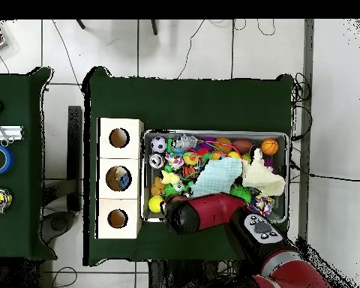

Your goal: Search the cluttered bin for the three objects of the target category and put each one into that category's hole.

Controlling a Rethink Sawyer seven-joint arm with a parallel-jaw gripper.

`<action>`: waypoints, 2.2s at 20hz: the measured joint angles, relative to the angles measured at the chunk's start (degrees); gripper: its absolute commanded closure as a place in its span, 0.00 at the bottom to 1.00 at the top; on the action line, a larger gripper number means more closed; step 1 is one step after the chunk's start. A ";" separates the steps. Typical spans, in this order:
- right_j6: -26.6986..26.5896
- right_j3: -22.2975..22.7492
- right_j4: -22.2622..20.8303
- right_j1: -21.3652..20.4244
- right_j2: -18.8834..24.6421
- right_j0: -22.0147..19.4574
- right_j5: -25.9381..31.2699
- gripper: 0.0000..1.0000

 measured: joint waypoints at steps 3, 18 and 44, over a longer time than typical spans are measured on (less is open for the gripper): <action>0.00 -0.55 0.01 0.72 -1.06 0.71 -1.31 0.00; 0.00 -1.38 0.95 2.20 -5.60 5.39 -8.19 1.00; -0.66 -11.64 9.87 -6.29 9.96 -10.15 42.19 1.00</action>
